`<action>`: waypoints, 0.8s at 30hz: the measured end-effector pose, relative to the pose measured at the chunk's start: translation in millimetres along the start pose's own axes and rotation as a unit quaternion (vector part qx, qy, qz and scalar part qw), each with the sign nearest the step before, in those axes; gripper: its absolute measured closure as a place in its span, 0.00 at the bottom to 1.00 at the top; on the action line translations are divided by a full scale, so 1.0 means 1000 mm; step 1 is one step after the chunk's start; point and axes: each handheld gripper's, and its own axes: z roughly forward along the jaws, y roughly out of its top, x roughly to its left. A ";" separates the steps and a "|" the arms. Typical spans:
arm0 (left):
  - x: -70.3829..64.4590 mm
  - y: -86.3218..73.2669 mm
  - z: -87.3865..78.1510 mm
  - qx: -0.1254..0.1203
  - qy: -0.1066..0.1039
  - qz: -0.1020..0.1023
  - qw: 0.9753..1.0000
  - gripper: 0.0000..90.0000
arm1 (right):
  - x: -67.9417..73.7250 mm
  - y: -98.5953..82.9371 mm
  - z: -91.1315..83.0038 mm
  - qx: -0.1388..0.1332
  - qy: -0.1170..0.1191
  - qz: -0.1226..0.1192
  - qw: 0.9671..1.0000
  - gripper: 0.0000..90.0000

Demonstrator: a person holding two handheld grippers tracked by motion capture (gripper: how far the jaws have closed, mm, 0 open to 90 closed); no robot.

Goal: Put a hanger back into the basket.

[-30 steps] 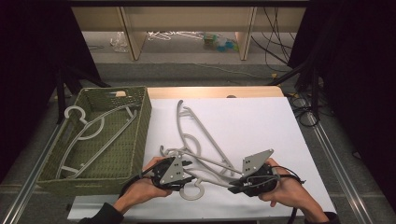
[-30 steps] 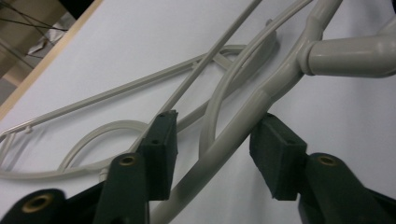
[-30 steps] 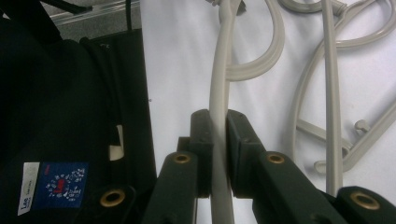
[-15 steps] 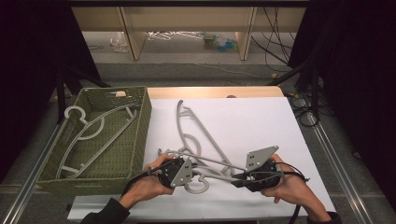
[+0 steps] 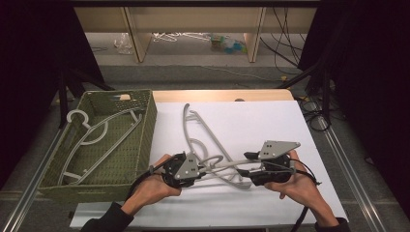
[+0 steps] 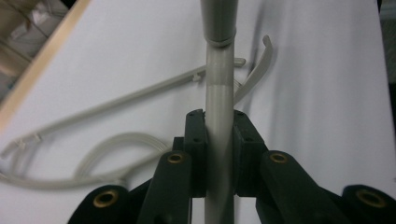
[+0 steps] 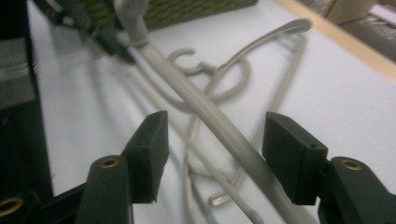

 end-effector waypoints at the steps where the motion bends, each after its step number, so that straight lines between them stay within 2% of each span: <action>1: 0.003 -0.002 0.000 0.001 -0.001 -0.015 1.000 0.88 | -0.001 0.001 -0.002 -0.010 -0.008 0.006 1.000 0.44; 4: 0.012 -0.008 -0.004 -0.004 -0.008 -0.066 0.998 0.88 | -0.001 0.002 -0.007 -0.026 -0.017 0.017 0.999 0.42; 5: 0.015 -0.009 -0.006 -0.008 -0.010 -0.073 0.997 0.88 | 0.000 0.003 -0.007 -0.030 -0.016 0.015 0.999 0.41; 8: 0.022 -0.011 -0.014 -0.014 -0.007 -0.110 0.994 0.88 | 0.005 0.003 -0.006 -0.026 -0.012 0.008 1.000 0.41; 10: 0.027 -0.011 -0.021 -0.015 -0.005 -0.115 0.993 0.88 | 0.010 0.004 -0.005 -0.023 -0.004 0.007 1.000 0.41; 11: 0.027 -0.011 -0.024 -0.027 -0.002 -0.137 0.990 0.88 | 0.013 0.004 -0.005 -0.023 -0.001 0.008 1.000 0.40; 13: 0.031 -0.012 -0.033 -0.039 0.000 -0.158 0.987 0.88 | 0.017 0.003 -0.005 -0.023 0.020 0.009 1.000 0.39; 15: 0.034 -0.012 -0.040 -0.047 0.004 -0.171 0.984 0.88 | 0.022 -0.001 -0.003 -0.021 0.020 0.013 0.999 0.39; 17: 0.037 -0.012 -0.048 -0.058 0.012 -0.176 0.983 0.88 | 0.023 -0.005 -0.001 -0.021 0.017 0.017 0.999 0.39; 19: 0.041 -0.011 -0.056 -0.067 0.015 -0.192 0.979 0.88 | 0.022 -0.010 0.002 -0.028 0.012 0.027 0.999 0.37; 20: 0.042 -0.011 -0.059 -0.070 0.016 -0.190 0.979 0.88 | 0.022 -0.012 0.003 -0.025 0.013 0.034 0.999 0.36; 21: 0.043 -0.010 -0.063 -0.073 0.019 -0.195 0.978 0.88 | 0.021 -0.014 0.004 -0.023 0.012 0.038 0.999 0.35; 24: 0.047 -0.008 -0.074 -0.090 0.015 -0.206 0.974 0.88 | 0.019 -0.019 0.009 -0.020 0.002 0.053 0.998 0.29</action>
